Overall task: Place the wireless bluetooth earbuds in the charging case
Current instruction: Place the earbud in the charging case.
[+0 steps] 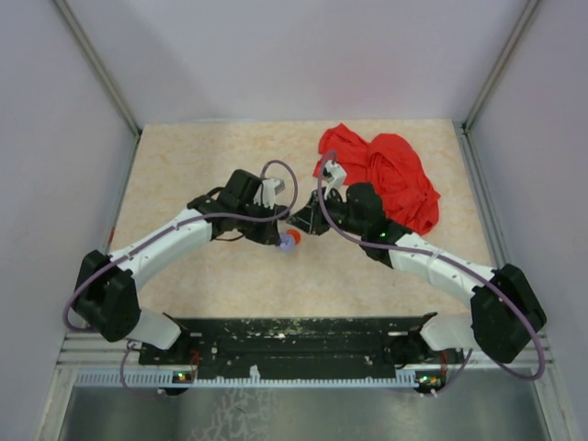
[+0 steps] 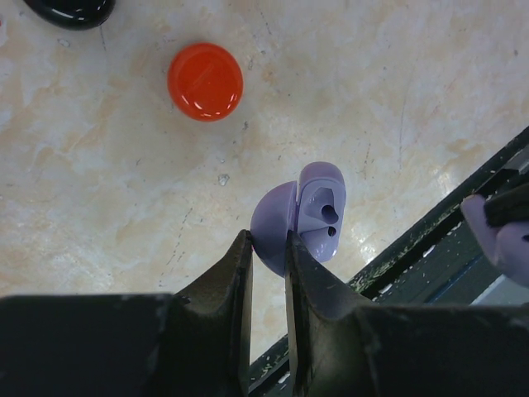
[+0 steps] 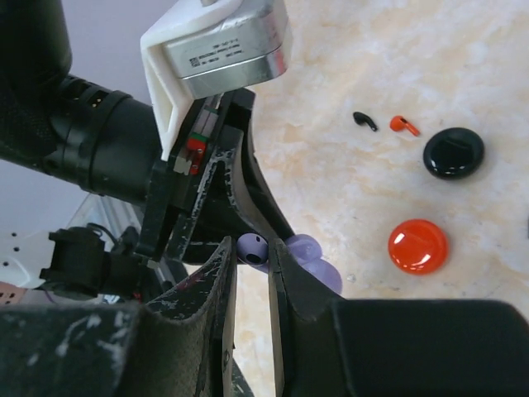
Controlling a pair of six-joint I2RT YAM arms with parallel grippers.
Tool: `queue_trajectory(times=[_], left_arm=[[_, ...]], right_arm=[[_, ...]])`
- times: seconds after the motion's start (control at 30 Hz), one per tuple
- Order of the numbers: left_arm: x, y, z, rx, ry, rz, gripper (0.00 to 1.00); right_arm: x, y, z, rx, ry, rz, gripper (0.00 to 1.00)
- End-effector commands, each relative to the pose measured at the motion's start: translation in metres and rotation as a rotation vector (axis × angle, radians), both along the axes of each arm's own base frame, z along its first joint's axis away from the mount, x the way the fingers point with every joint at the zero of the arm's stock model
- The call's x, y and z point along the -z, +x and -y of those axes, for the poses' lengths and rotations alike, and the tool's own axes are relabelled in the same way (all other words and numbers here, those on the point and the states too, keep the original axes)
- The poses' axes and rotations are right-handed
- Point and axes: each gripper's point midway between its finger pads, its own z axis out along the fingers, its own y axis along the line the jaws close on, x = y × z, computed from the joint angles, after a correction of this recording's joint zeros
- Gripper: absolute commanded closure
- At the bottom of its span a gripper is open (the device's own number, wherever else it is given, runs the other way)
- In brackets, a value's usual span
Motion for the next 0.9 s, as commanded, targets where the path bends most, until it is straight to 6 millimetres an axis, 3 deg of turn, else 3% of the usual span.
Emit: queue_trajectory(times=[0.0, 0.57, 0.87], left_arm=[[-0.023, 0.009, 0.019, 0.015, -0.107, 0.047, 1.0], [-0.041, 0.007, 0.021, 0.04, -0.146, 0.096, 1.0], [-0.046, 0.007, 0.014, 0.049, -0.13, 0.142, 1.0]], right_arm=[[-0.025, -0.012, -0.015, -0.078, 0.118, 0.028, 0.85], [0.009, -0.01, -0.018, -0.098, 0.047, -0.019, 0.85], [0.015, -0.006, -0.013, -0.071, 0.003, -0.002, 0.85]])
